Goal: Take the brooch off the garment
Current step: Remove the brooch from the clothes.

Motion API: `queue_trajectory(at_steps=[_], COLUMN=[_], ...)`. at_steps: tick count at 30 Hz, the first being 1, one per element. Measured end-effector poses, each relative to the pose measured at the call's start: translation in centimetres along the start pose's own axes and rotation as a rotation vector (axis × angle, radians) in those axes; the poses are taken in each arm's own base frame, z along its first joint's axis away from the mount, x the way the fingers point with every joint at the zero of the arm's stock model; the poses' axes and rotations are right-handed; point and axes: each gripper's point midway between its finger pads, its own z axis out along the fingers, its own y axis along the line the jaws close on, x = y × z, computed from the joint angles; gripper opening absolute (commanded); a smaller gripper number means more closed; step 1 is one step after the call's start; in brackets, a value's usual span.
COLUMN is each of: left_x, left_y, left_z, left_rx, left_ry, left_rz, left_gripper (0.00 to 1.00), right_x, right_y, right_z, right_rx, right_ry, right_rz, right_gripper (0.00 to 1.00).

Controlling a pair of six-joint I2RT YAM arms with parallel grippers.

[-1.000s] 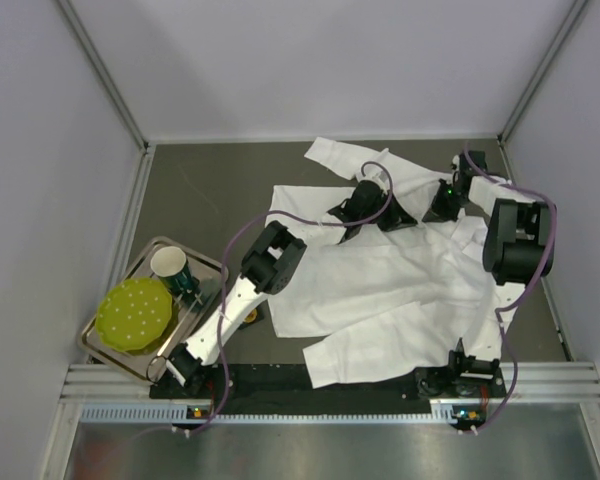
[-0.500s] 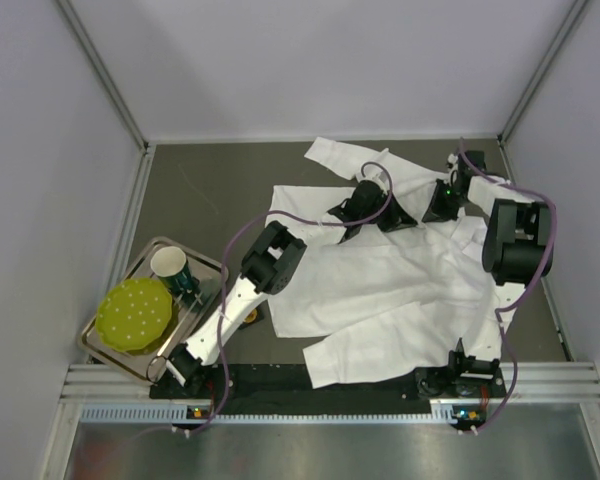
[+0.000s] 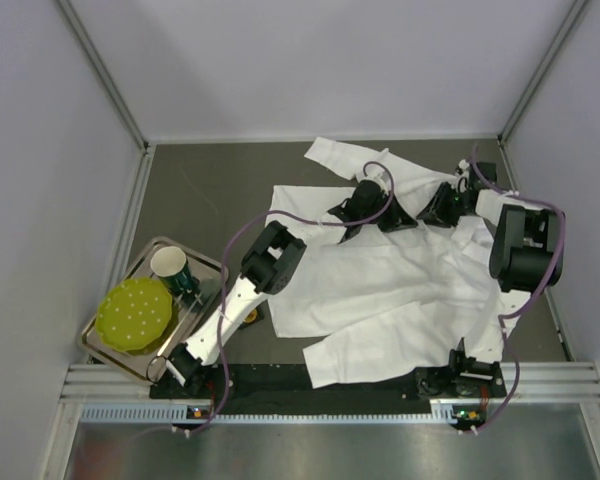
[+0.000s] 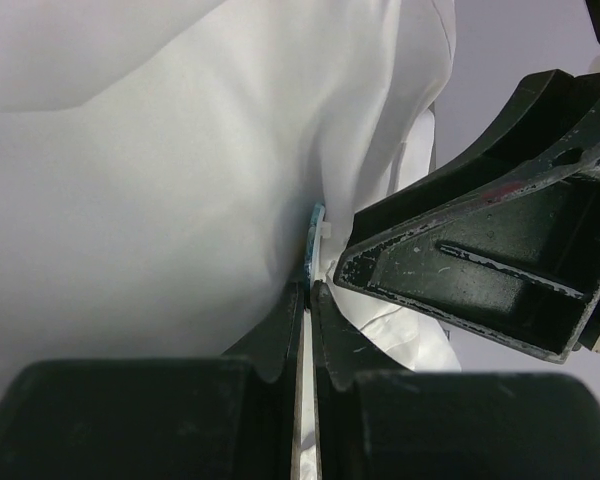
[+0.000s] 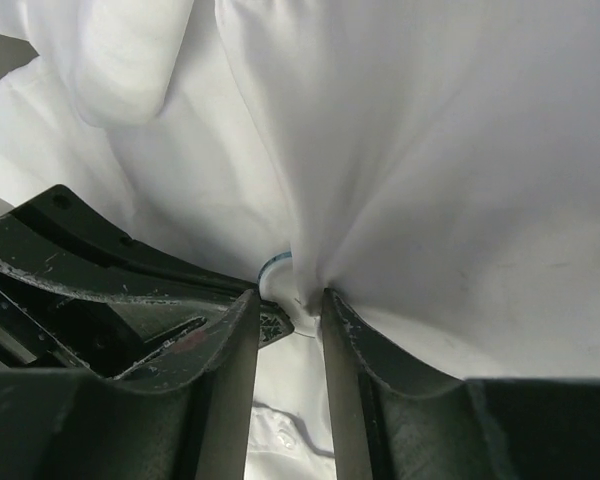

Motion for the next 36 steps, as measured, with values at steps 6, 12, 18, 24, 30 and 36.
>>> queue_trajectory(at_steps=[6,12,18,24,30,36], left_x=[0.5,1.4,1.9,1.8,1.5,1.3], left_y=[-0.1,-1.0,-2.2,-2.9,-1.9,-0.9], left_z=[0.1,-0.1,-0.3,-0.7,-1.4,-2.4], left_rx=[-0.003,-0.032,-0.051,-0.102,-0.197,-0.274], left_ry=[0.010,0.046,0.075,0.090,0.092,0.111], left_rz=[0.061,0.159,0.229,0.299,0.373,0.439], left_gripper=[0.00,0.00,0.00,0.00,0.00,0.00], right_x=[0.5,0.9,0.3,-0.1,-0.9,-1.1], right_y=[-0.4,-0.4,-0.8,-1.5,-3.5,-5.2], right_z=[-0.7,-2.1,-2.9,-3.5,-4.7,-5.4], right_rx=[0.003,0.031,0.067,0.093,0.121,0.140], right_ry=[-0.019,-0.046,-0.086,-0.113,-0.154,-0.174], right_rz=[0.027,0.021,0.004,0.018,0.074,0.130], right_gripper=[0.40,0.47,0.50,0.52,0.57,0.58])
